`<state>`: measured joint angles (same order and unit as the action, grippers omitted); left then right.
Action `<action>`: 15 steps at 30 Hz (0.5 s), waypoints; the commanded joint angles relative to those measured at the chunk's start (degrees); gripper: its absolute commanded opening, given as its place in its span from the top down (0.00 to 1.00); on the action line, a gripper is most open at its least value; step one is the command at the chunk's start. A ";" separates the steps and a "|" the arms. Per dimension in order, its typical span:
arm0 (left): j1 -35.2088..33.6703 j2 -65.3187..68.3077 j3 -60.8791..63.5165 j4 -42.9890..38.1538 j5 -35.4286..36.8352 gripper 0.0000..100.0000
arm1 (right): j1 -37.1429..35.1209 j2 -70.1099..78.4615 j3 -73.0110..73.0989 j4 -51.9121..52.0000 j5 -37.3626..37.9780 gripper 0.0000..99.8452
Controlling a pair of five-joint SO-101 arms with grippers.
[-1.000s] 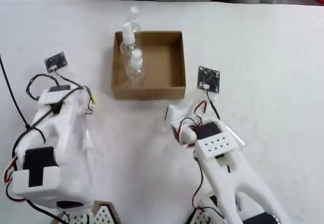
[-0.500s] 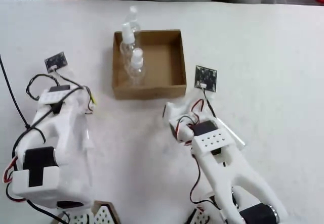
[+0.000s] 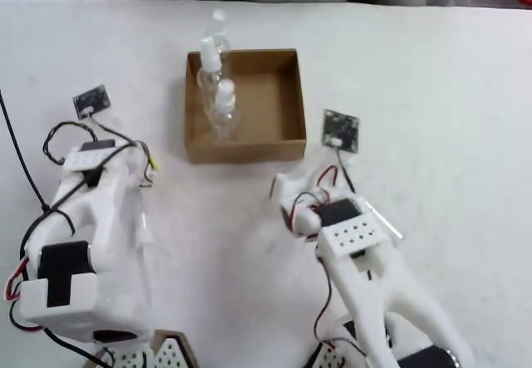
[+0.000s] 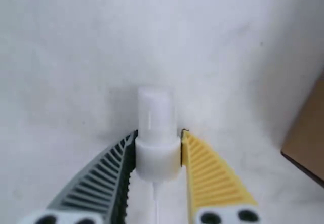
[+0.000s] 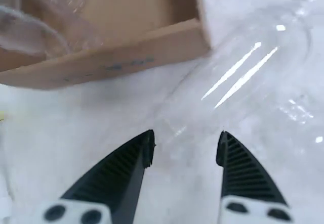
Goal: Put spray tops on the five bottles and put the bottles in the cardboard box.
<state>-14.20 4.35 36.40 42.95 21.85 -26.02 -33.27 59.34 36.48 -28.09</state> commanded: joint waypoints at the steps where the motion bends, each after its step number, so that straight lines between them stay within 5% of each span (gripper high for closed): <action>1: -0.31 -1.63 -0.44 -1.14 -0.70 0.97 | -2.77 -7.87 -1.93 4.09 0.00 0.82; 4: -0.22 -1.63 -0.53 -1.14 -0.70 0.97 | -5.93 -11.82 0.79 4.62 2.11 0.83; 8: 0.31 -1.63 -0.53 -1.14 -0.79 0.97 | -10.51 -11.38 4.66 -1.19 5.80 0.96; 15: 0.31 -1.63 -0.35 -1.14 -0.79 0.97 | -7.16 -1.63 9.49 -15.96 6.07 0.99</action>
<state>-14.20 4.35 36.40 42.95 21.85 -35.25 -37.76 69.36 24.97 -22.64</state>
